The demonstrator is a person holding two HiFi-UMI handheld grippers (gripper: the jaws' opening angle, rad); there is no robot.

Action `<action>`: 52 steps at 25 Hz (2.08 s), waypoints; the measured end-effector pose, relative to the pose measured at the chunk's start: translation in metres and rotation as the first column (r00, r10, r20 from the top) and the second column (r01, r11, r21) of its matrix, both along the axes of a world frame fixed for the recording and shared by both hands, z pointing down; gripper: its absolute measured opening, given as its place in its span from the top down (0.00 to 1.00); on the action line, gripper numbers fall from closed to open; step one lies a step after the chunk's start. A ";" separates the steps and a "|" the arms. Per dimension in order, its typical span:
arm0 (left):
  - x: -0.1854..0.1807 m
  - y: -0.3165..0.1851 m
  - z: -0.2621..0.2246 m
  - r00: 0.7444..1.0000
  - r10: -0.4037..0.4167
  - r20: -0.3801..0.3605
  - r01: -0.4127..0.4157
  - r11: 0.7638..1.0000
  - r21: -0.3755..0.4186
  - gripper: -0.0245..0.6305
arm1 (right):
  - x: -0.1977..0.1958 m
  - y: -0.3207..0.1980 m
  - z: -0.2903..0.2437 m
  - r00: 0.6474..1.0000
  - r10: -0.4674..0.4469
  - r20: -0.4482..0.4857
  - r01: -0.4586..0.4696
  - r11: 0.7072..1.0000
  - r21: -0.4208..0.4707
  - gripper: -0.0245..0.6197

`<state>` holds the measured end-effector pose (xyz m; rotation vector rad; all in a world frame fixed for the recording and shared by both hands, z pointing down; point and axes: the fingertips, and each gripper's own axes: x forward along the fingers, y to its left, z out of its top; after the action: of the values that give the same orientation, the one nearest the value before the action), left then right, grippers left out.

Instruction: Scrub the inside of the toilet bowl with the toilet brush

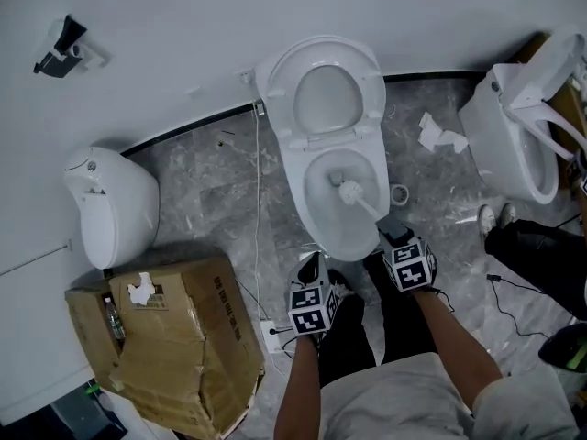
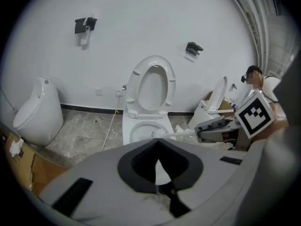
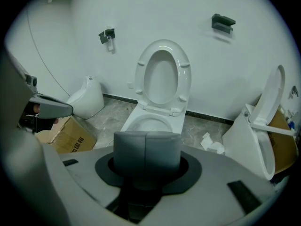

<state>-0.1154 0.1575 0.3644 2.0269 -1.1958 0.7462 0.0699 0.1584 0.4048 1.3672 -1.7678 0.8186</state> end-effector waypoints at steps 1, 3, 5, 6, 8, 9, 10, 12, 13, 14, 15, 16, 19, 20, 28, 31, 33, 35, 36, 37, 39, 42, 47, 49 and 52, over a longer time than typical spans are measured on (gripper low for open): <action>-0.001 0.000 -0.005 1.000 0.004 0.003 -0.004 1.000 0.008 0.93 | 0.001 0.001 -0.006 1.000 0.007 0.002 -0.007 1.000 0.004 0.70; -0.005 0.004 -0.015 1.000 -0.001 0.003 0.001 1.000 0.019 0.93 | 0.003 0.008 -0.017 0.999 0.032 0.014 -0.032 0.999 0.012 0.70; -0.006 0.010 -0.025 1.000 -0.016 -0.004 0.016 0.999 0.028 0.93 | 0.005 0.020 -0.028 0.997 0.066 0.041 -0.067 0.998 0.020 0.70; -0.005 0.012 -0.030 1.000 -0.022 -0.009 0.023 0.999 0.035 0.93 | 0.007 0.026 -0.033 0.995 0.085 0.055 -0.087 0.996 0.025 0.70; -0.003 0.017 -0.040 0.999 -0.034 -0.020 0.035 0.998 0.049 0.93 | 0.009 0.038 -0.040 0.990 0.122 0.065 -0.124 0.992 0.028 0.69; -0.002 0.020 -0.045 0.999 -0.042 -0.027 0.043 0.998 0.054 0.93 | 0.008 0.045 -0.043 0.989 0.135 0.059 -0.136 0.990 0.024 0.69; -0.002 0.023 -0.050 0.998 -0.051 -0.035 0.053 0.997 0.057 0.93 | 0.005 0.051 -0.045 0.989 0.141 0.048 -0.142 0.990 0.020 0.70; -0.005 0.028 -0.062 0.996 -0.072 -0.055 0.076 0.995 0.062 0.93 | -0.005 0.059 -0.051 0.989 0.144 0.041 -0.145 0.989 0.021 0.70; -0.006 0.031 -0.067 0.995 -0.081 -0.065 0.085 0.994 0.064 0.93 | -0.010 0.062 -0.055 0.987 0.150 0.049 -0.152 0.988 0.025 0.70; -0.007 0.035 -0.073 0.994 -0.086 -0.074 0.091 0.994 0.066 0.93 | -0.015 0.066 -0.061 0.985 0.163 0.059 -0.165 0.986 0.029 0.70; -0.008 0.039 -0.078 0.993 -0.083 -0.080 0.089 0.994 0.070 0.93 | -0.018 0.069 -0.067 0.982 0.177 0.067 -0.180 0.983 0.033 0.70; -0.009 0.041 -0.082 0.994 -0.075 -0.080 0.081 0.994 0.077 0.93 | -0.022 0.072 -0.073 0.979 0.189 0.073 -0.192 0.981 0.039 0.70; -0.016 0.042 -0.098 0.997 -0.048 -0.061 0.055 0.993 0.108 0.93 | -0.027 0.074 -0.091 0.981 0.182 0.068 -0.187 0.980 0.068 0.70; -0.018 0.041 -0.103 0.997 -0.049 -0.056 0.056 0.992 0.117 0.93 | -0.027 0.073 -0.098 0.982 0.176 0.063 -0.181 0.980 0.081 0.70; -0.025 0.049 -0.124 0.998 -0.046 -0.050 0.055 0.981 0.185 0.93 | -0.016 0.090 -0.119 0.974 0.220 0.052 -0.225 0.961 0.161 0.70; -0.027 0.051 -0.128 0.997 -0.067 -0.022 0.071 0.970 0.233 0.93 | -0.015 0.103 -0.123 0.974 0.226 0.038 -0.228 0.952 0.204 0.70; -0.018 0.048 -0.126 0.999 -0.050 -0.013 0.052 0.970 0.237 0.93 | -0.013 0.104 -0.125 0.978 0.207 0.028 -0.208 0.951 0.228 0.70; -0.008 0.053 -0.120 1.000 -0.025 -0.018 0.029 0.975 0.220 0.93 | -0.014 0.110 -0.120 0.983 0.182 0.026 -0.184 0.960 0.210 0.70; -0.002 0.057 -0.117 1.000 -0.012 -0.018 0.016 0.978 0.210 0.93 | -0.015 0.113 -0.118 0.985 0.171 0.024 -0.172 0.966 0.193 0.70; 0.004 0.061 -0.115 1.000 0.001 -0.016 0.002 0.980 0.200 0.93 | -0.015 0.116 -0.119 0.987 0.160 0.020 -0.161 0.970 0.183 0.70; 0.017 0.067 -0.114 0.999 0.027 -0.017 -0.023 0.983 0.185 0.93 | -0.012 0.119 -0.122 0.989 0.144 0.012 -0.144 0.973 0.182 0.70; 0.022 0.070 -0.113 0.999 0.038 -0.017 -0.034 0.985 0.172 0.93 | -0.013 0.116 -0.122 0.992 0.127 0.017 -0.128 0.975 0.182 0.70; 0.021 0.063 -0.122 1.000 -0.001 0.004 0.000 0.982 0.189 0.93 | -0.013 0.108 -0.129 0.997 0.075 0.008 -0.076 0.979 0.187 0.70; 0.021 0.064 -0.129 1.000 -0.016 -0.002 0.016 0.977 0.211 0.93 | -0.015 0.113 -0.131 0.999 0.054 0.004 -0.054 0.980 0.189 0.69; 0.024 0.066 -0.134 1.000 -0.025 -0.005 0.025 0.974 0.224 0.93 | -0.016 0.118 -0.131 1.000 0.029 0.001 -0.028 0.982 0.188 0.70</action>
<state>-0.0911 0.2237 0.2302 2.1889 -1.3534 0.6197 0.0539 0.2765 0.2734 1.5173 -1.8665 0.6791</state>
